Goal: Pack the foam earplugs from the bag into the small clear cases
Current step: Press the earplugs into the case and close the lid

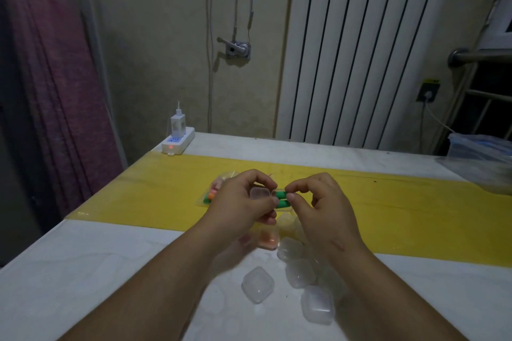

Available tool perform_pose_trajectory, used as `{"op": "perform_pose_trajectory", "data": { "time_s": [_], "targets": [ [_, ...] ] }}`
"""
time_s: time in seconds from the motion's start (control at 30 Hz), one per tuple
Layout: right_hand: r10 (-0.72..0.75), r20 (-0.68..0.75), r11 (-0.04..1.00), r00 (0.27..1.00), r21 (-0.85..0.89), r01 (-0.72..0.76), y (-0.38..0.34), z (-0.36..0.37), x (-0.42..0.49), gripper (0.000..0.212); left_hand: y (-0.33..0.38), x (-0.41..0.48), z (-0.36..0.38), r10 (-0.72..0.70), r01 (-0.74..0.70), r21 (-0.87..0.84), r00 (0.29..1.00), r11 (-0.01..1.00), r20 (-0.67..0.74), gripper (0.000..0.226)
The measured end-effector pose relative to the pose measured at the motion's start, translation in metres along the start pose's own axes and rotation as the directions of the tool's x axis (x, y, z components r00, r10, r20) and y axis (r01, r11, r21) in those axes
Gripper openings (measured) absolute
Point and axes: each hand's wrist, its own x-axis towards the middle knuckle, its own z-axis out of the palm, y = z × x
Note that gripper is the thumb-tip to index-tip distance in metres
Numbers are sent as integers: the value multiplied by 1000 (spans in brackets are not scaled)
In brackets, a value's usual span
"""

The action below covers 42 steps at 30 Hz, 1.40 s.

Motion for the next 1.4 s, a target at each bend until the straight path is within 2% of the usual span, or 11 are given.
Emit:
{"op": "perform_pose_trajectory", "data": {
  "time_s": [0.3,0.53,0.6,0.67,0.77,0.93,1.0,1.1,1.13,1.3,1.4],
  "targets": [
    [89,-1,994,996,59,-89,-1,3,-1,12,1,0,0,-16,16,-32,1000,999,6,17],
    [302,88,865,949,394,-312,-2,2,-1,15,4,-2,0,-1,4,-109,1000,994,29,12],
    [329,83,817,941,474,-328,-3,0,0,12,9,-2,0,-44,52,-211,998,976,44,11],
    [344,60,799,937,506,-326,-3,-2,0,9,11,-2,-2,-105,125,-306,991,944,83,30],
    [357,26,802,934,505,-320,-1,-2,1,8,12,-2,-5,-108,157,-379,983,912,148,35],
    [366,36,786,930,522,-329,0,-2,1,5,9,-4,-3,-39,95,-338,985,936,167,29],
    [362,89,737,928,583,-343,-4,-1,-1,9,7,-4,-1,0,35,-266,991,963,131,26],
    [399,190,560,897,724,-403,-10,-1,0,35,6,-2,-1,25,-16,-199,999,980,41,27],
    [400,206,544,893,731,-412,-10,-1,0,37,7,-2,-2,29,-23,-188,999,982,29,28],
    [329,142,787,934,506,-354,-6,-1,-2,8,6,-3,-2,34,-30,-128,999,991,34,22],
    [369,25,832,929,438,-342,-2,-5,3,5,7,0,-1,36,-45,-130,997,991,-72,11]
  ]
}}
